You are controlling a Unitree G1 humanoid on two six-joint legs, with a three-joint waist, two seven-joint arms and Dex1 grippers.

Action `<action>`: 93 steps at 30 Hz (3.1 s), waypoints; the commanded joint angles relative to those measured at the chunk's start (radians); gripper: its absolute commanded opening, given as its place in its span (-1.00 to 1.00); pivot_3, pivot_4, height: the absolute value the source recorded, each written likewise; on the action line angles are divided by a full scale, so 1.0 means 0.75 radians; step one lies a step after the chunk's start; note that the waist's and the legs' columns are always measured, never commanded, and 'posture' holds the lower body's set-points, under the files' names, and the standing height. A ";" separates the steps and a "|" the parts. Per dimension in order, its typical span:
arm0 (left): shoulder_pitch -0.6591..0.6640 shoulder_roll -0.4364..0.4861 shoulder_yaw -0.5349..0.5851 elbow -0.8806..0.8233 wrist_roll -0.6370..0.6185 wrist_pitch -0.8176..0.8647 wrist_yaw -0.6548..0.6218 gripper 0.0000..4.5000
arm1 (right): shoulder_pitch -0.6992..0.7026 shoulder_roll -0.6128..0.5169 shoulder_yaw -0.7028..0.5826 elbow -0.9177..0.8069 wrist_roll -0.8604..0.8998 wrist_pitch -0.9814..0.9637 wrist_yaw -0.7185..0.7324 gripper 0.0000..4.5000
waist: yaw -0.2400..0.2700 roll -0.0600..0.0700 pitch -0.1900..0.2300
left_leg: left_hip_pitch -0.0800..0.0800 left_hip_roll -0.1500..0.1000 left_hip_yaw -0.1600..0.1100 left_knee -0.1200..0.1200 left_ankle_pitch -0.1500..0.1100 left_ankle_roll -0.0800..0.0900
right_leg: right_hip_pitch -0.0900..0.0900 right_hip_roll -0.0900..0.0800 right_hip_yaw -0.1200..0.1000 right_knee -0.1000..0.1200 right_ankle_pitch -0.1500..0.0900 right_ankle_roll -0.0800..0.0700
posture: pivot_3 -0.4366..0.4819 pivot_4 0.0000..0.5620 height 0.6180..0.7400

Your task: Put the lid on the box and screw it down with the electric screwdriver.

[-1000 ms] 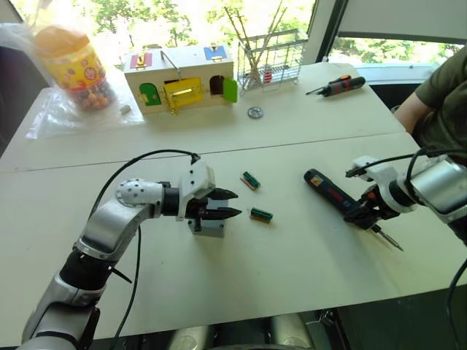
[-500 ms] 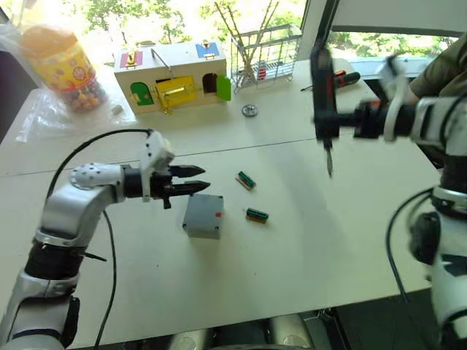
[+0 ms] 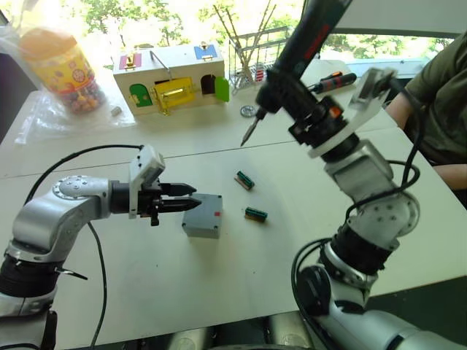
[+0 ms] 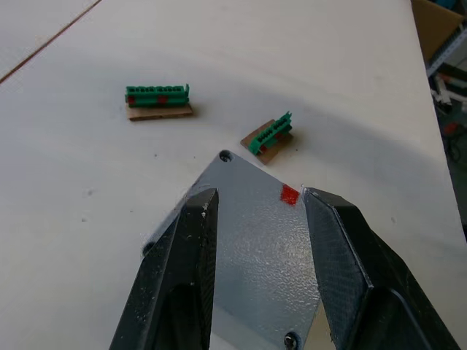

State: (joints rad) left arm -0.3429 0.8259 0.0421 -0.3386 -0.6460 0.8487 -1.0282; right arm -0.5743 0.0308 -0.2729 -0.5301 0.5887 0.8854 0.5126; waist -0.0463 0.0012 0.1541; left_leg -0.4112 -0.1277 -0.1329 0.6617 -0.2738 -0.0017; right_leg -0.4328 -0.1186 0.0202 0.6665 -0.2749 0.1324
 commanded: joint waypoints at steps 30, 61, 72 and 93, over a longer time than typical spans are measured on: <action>0.105 -0.031 -0.137 0.019 0.216 -0.239 0.049 -0.17 | 0.313 -0.078 0.591 0.377 -0.321 -0.855 0.105 -0.19 | 0.013 0.000 0.000 | 0.005 0.002 0.000 -0.001 0.001 -0.001 | 0.005 0.003 0.000 -0.004 0.000 0.000 | -0.05 -0.47 1.00; 0.146 -0.044 -0.184 0.044 0.279 -0.292 0.043 -0.17 | 0.405 -0.223 0.786 0.557 -0.482 -0.903 0.129 -0.19 | 0.020 0.000 -0.020 | 0.049 0.006 0.001 -0.024 -0.005 0.006 | 0.041 0.006 0.001 -0.024 -0.001 0.000 | -0.05 -0.47 1.00; 0.148 -0.060 -0.204 0.051 0.292 -0.301 0.040 -0.17 | 0.399 -0.238 0.761 0.537 -0.467 -0.894 0.121 -0.19 | 0.042 0.000 -0.024 | 0.050 0.006 0.001 -0.024 -0.005 0.006 | 0.041 0.006 0.001 -0.026 -0.001 0.000 | -0.05 -0.47 1.00; 0.029 -0.192 -0.281 0.195 0.303 -0.386 -0.001 -0.17 | -0.243 -0.302 0.120 0.103 0.263 0.003 -0.365 -0.19 | 0.049 0.003 -0.020 | 0.037 0.006 -0.001 -0.022 -0.003 0.004 | 0.033 0.003 0.001 -0.028 -0.001 0.000 | -0.05 -0.47 1.00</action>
State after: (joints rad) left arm -0.3236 0.6810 -0.1457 -0.2153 -0.4261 0.5424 -1.0214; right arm -0.7339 -0.1859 -0.1423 -0.4336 0.7303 0.8329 0.2822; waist -0.0093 0.0036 0.1392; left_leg -0.3841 -0.1233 -0.1339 0.6455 -0.2764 0.0016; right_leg -0.4083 -0.1169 0.0211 0.6455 -0.2759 0.1326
